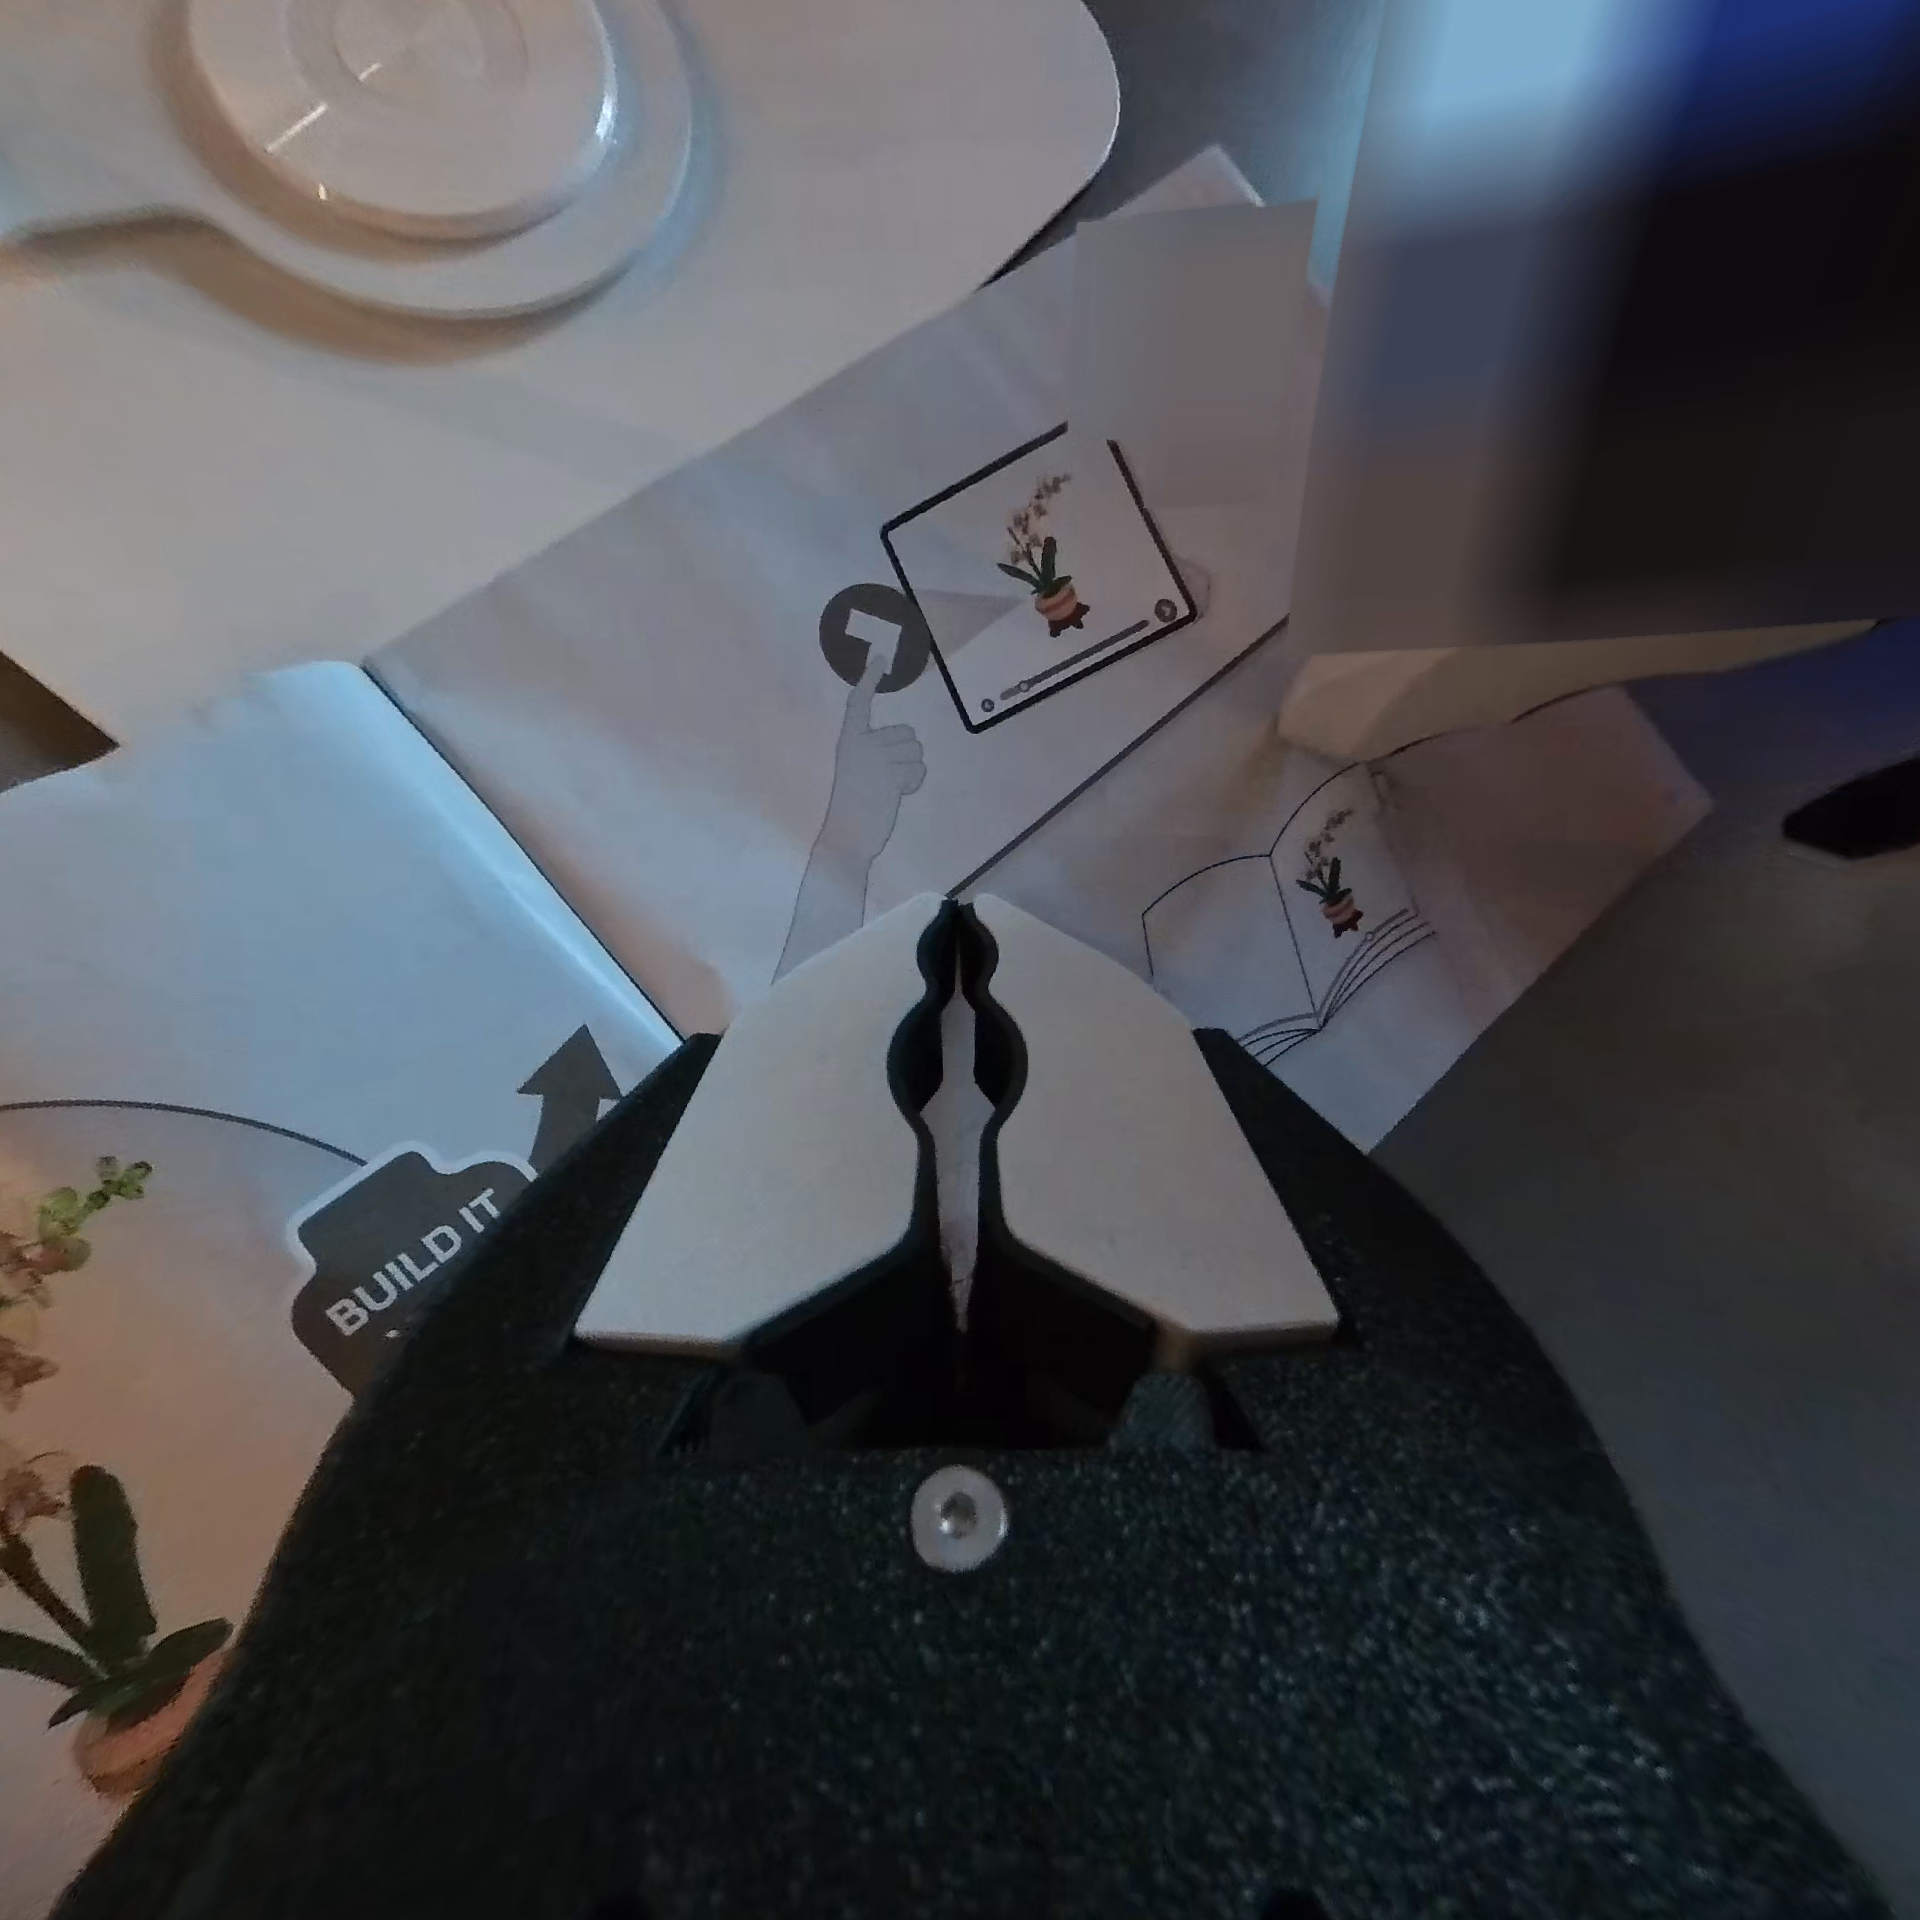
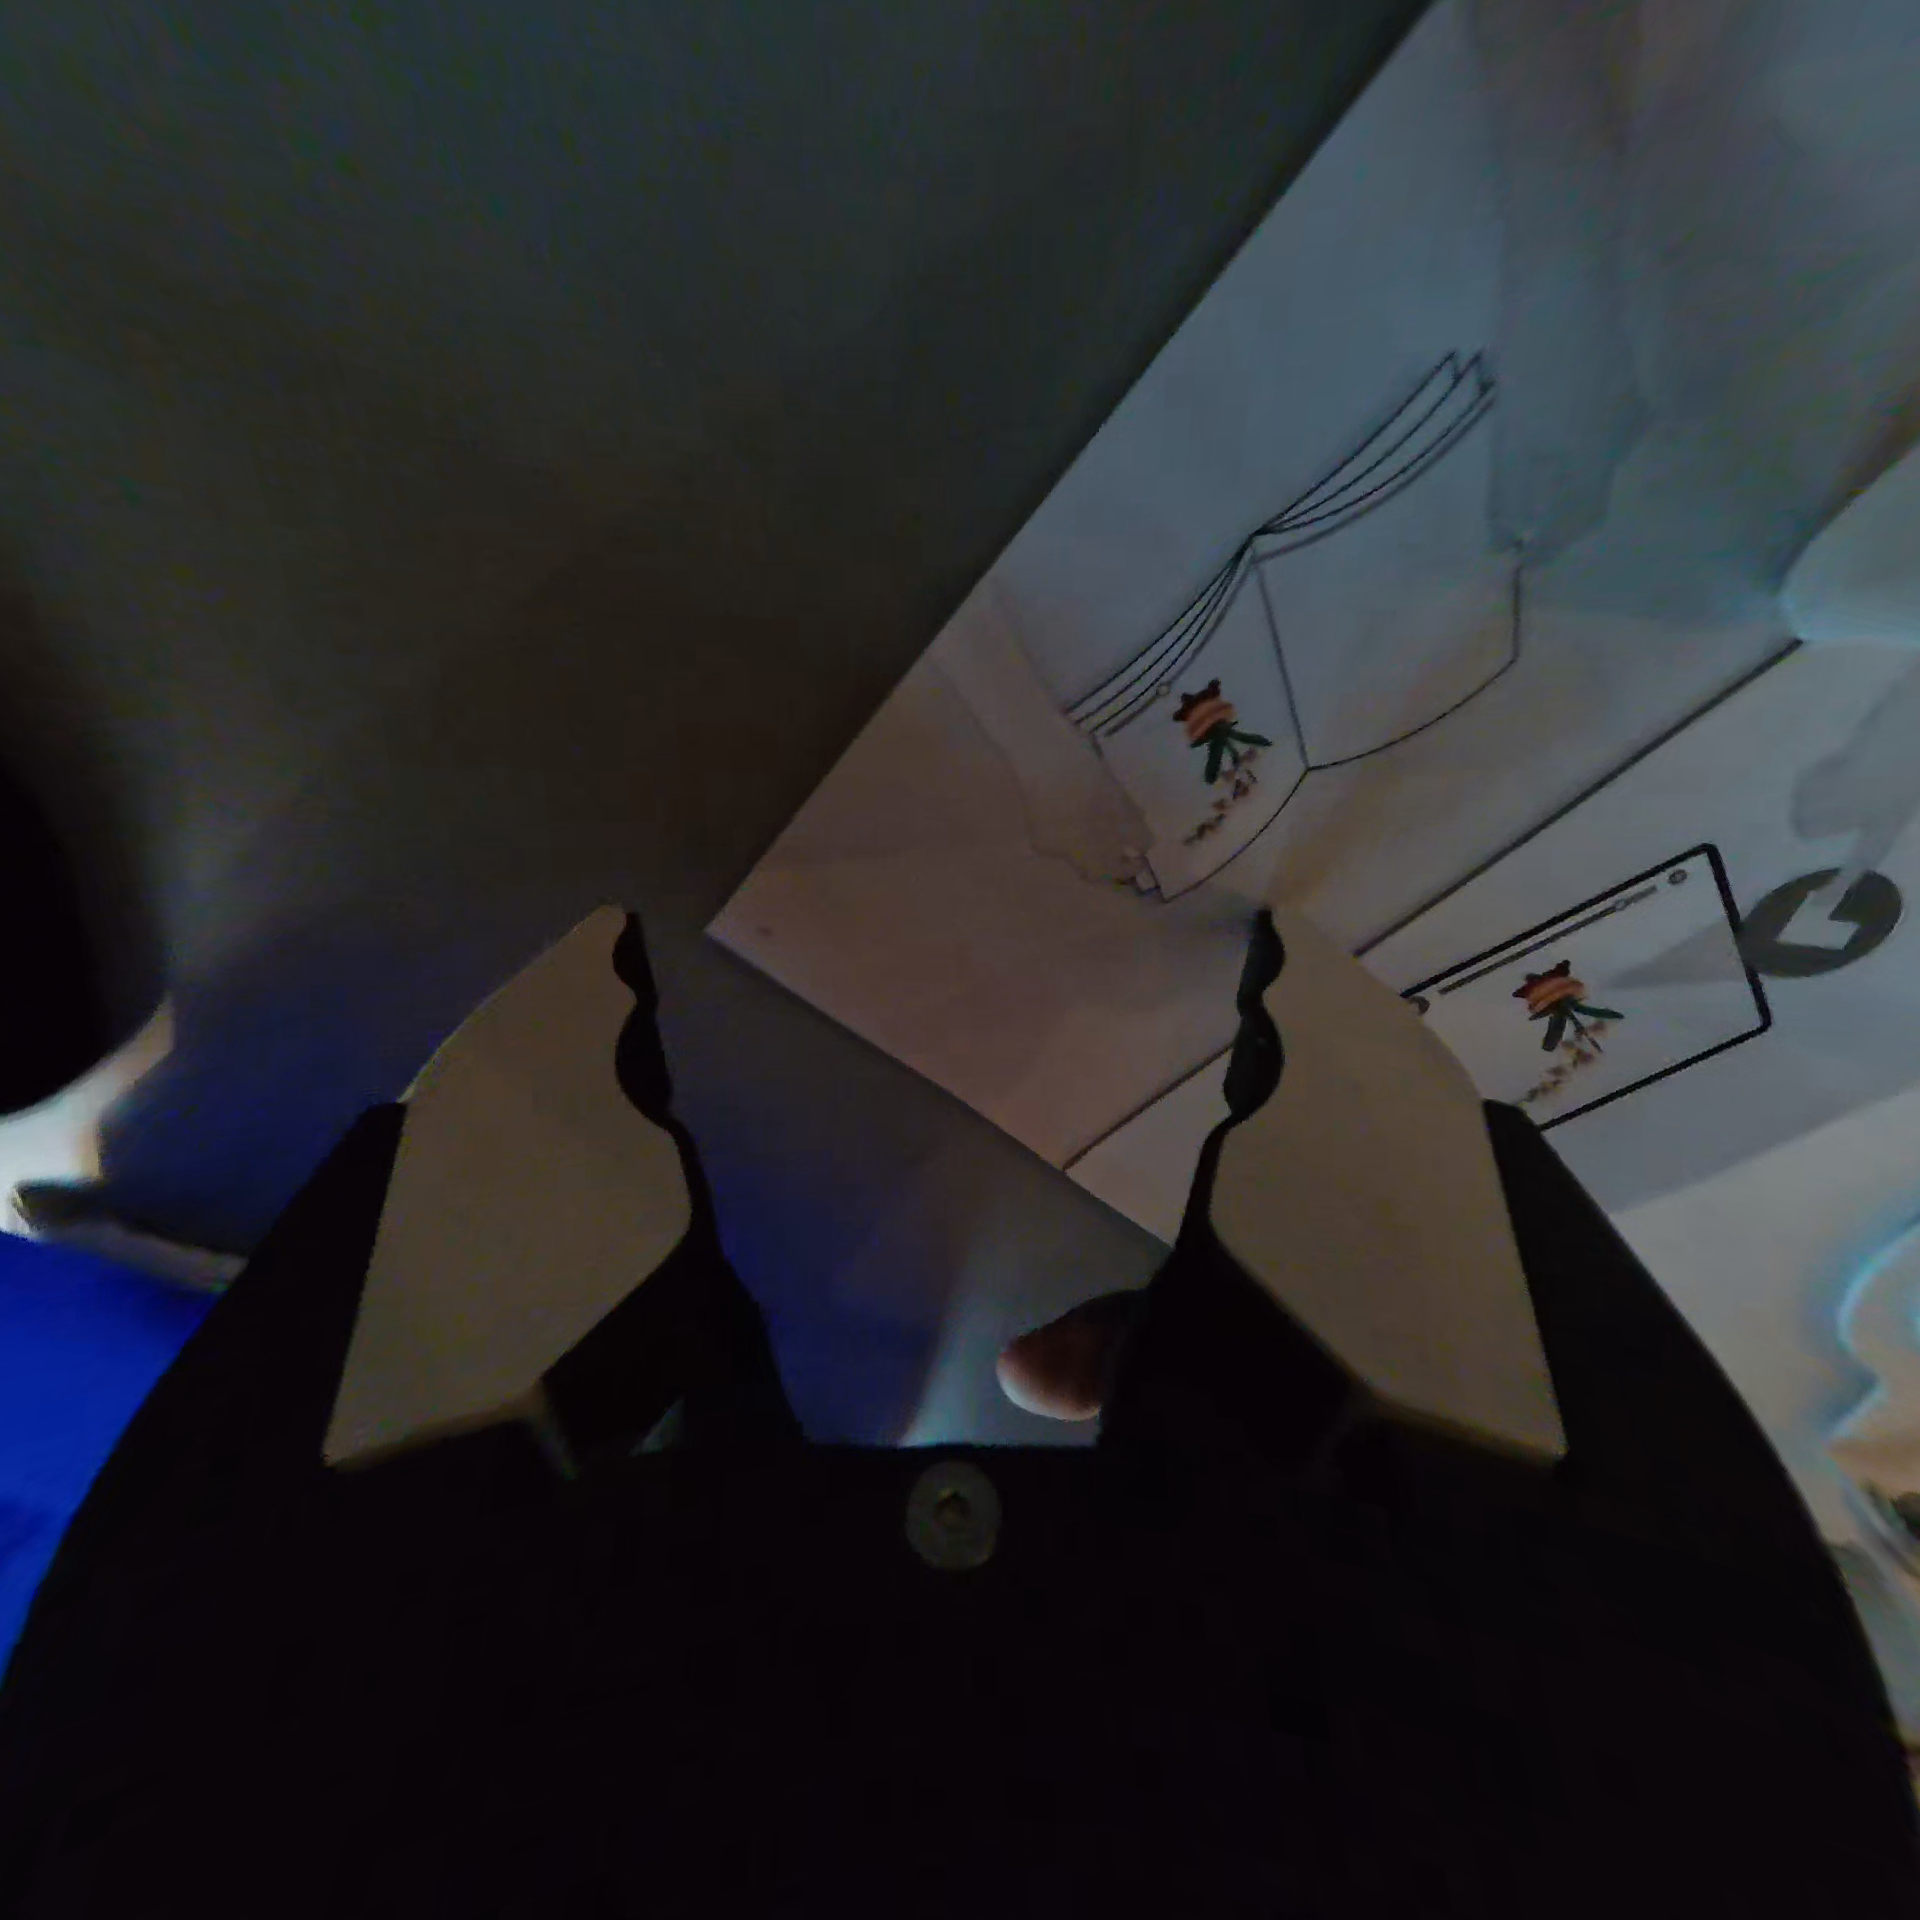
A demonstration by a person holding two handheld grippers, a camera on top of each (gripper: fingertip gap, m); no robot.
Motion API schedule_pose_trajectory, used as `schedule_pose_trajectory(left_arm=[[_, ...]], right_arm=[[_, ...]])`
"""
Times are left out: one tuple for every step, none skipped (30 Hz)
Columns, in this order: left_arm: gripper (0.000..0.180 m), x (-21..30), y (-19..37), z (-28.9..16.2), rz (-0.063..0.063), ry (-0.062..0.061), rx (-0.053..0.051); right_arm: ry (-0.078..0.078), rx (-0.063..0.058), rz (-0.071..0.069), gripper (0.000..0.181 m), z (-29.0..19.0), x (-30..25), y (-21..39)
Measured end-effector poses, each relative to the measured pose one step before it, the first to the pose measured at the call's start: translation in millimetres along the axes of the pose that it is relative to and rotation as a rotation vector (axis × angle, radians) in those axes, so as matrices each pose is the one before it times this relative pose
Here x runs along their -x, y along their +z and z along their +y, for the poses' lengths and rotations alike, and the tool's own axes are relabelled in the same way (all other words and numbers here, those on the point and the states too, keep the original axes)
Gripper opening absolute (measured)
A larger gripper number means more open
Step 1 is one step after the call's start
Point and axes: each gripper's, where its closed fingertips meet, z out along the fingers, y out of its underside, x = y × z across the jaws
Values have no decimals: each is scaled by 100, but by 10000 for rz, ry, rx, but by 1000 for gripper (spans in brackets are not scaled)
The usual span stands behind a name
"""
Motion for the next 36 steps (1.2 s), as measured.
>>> schedule_pose_trajectory(left_arm=[[0, 2, 2, 5, -4, 22, 6], [0, -7, -15, -6, 14, 2, -15], [0, -7, -9, -3, 21, 4, -24], [0, -11, -6, 3, 24, -24, -27], [0, 1, -3, -5, 21, -36, -22], [0, 2, 5, 0, 9, -5, -13], [0, 4, 1, -4, 0, 10, -9], [0, 0, -13, 1, -2, 3, 0], [0, 2, -2, 3, 1, 5, 2], [0, 8, -14, 1, 3, 6, 4], [0, -9, 13, 1, 4, 6, -3], [0, 0, 1, -1, 5, 8, -1], [0, -2, 6, 7, 1, 1, -5], [0, 0, 13, 6, -11, 4, 3], [0, 10, -12, 6, -20, 16, 0], [0, 4, -3, -5, -18, 25, -8], [0, 1, 8, -2, -12, 22, -4], [0, -5, -3, 3, 2, 1, -4], [0, -12, 22, -7, 15, -26, -11], [0, -7, -9, -8, 23, -29, -19], [0, 4, -1, 10, 25, -21, -21], [0, 2, -4, -4, 30, -18, -21], [0, 6, -3, -3, 25, -25, -14], [0, -5, -13, 4, 15, -9, -13], [0, 5, 4, -3, 19, 6, -17], [0, -7, -1, -3, 34, -15, -13], [0, 8, 13, -5, 44, -43, -17], [0, -5, -6, -11, 37, -45, -22], [0, 6, -22, -1, 26, -25, -20], [0, 4, 1, 6, 6, -8, -8], [0, 16, 12, 5, -8, 13, 6], [0, 2, 10, 8, -21, 28, 12], [0, 4, 7, -2, -29, 34, 10], [0, 0, 13, 2, -22, 24, 7], [0, -14, -8, 2, -6, 3, 3], [0, -18, 5, -9, 8, -11, -7]], right_arm=[[-180, 50, 9, 105, 132, -126, 5], [-197, 109, 46, 99, 98, -216, -50], [-187, 122, 68, 94, 98, -354, -59], [-114, 91, 0, 86, 23, -377, -139], [-43, 52, -50, 81, 25, -302, -53], [-60, 19, 3, 77, 23, -256, -30], [-125, 16, 138, 72, 26, -137, -23], [-134, 21, 177, 69, 32, -168, 43], [-103, 19, 197, 68, 11, -86, 45], [-54, -26, 183, 68, 18, 49, 58], [11, -68, 165, 70, -13, 97, 72], [59, -116, 105, 73, -45, 100, 43], [181, -55, 6, 73, 60, -3, -7], [31, -86, -6, 73, 14, 16, -7], [-57, -21, -3, 73, -27, -59, 5], [-7, 11, -1, 72, 3, -53, -27], [33, -15, 0, 69, -13, -134, -57], [3, -45, 0, 63, -30, -178, -65], [7, -46, -3, 56, -45, -176, -54], [4, -5, -2, 51, -30, -214, -13], [-6, 23, 0, 46, -21, -211, -13], [-12, 11, -7, 39, -41, -216, -24], [32, 20, -3, 33, -52, -191, -1], [71, 5, -6, 27, -26, -202, -10], [53, -21, -55, 24, -29, -34, -23], [127, -54, -196, 24, -77, 126, 27], [280, -68, -566, 35, -69, 597, -93], [515, -84, -598, 41, -136, 685, -107], [426, -105, -431, 48, -135, 559, -65], [119, -33, -252, 54, -47, 490, -9], [-156, 81, 51, 60, 68, 216, 63], [-506, 174, 410, 67, 203, -148, 136], [-661, 181, 506, 73, 232, -206, 144], [-411, 98, 393, 71, 131, -163, 110], [23, -30, 117, 71, -26, 43, 52], [289, -131, -64, 75, -125, 181, 16]])
